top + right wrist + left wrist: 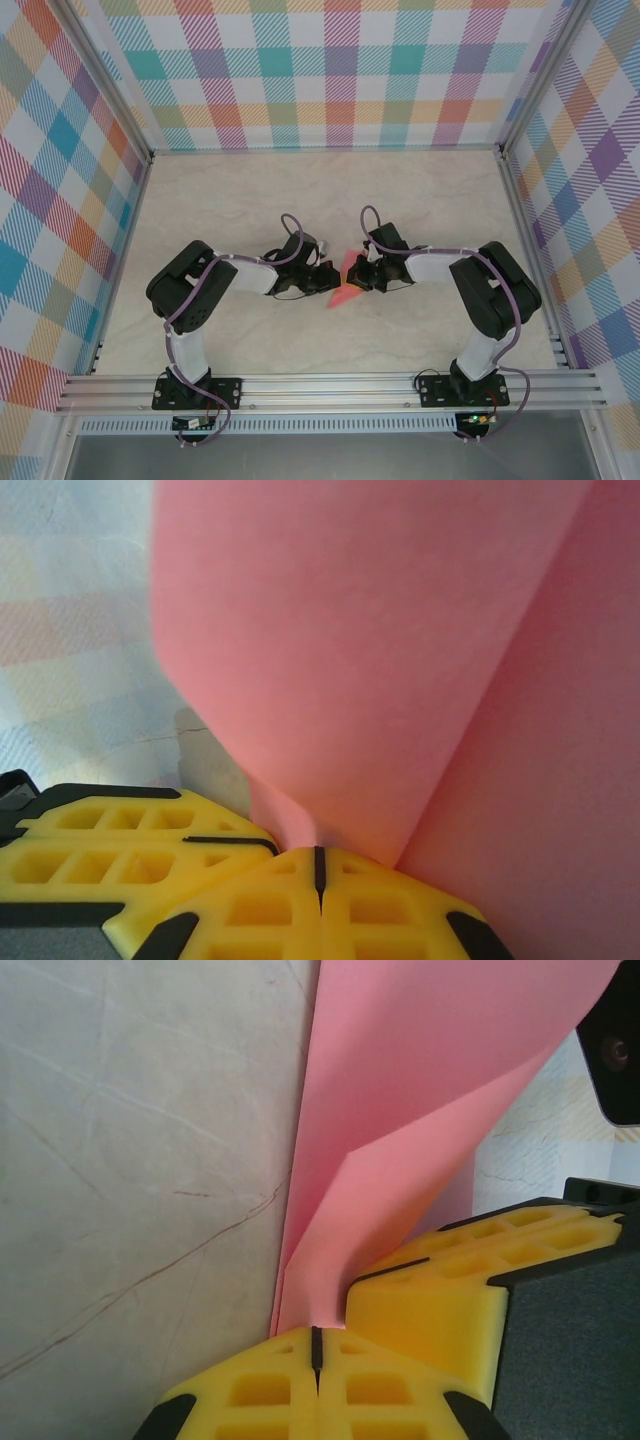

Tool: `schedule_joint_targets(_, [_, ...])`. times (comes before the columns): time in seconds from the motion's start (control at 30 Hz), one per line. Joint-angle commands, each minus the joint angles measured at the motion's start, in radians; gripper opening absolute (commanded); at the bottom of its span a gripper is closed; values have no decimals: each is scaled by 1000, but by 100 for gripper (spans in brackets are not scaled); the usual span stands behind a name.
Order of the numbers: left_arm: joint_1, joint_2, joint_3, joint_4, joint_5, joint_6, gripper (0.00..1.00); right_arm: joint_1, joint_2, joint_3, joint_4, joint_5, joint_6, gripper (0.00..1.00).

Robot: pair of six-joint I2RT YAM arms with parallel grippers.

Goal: Fold a paper plane with a square sheet of paper (pick it up from the middle)
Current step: Fourth fold the wing at the center of the table.

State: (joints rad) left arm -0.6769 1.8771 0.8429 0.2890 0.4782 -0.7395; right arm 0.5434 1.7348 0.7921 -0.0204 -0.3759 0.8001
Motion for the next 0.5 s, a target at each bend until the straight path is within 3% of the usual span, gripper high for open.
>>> schedule_joint_targets(0.0, [10,95,-34,-178,-127,25,0,-2,7,1,-80,75,-31,0])
schedule_joint_targets(0.23, [11,102,-37,-175,-120,27,0,15,-66,1,-29,-42,-64,1])
schedule_joint_targets(0.47, [10,106,-38,-172,-119,26,0,26,-2,11,-34,-69,-66,1])
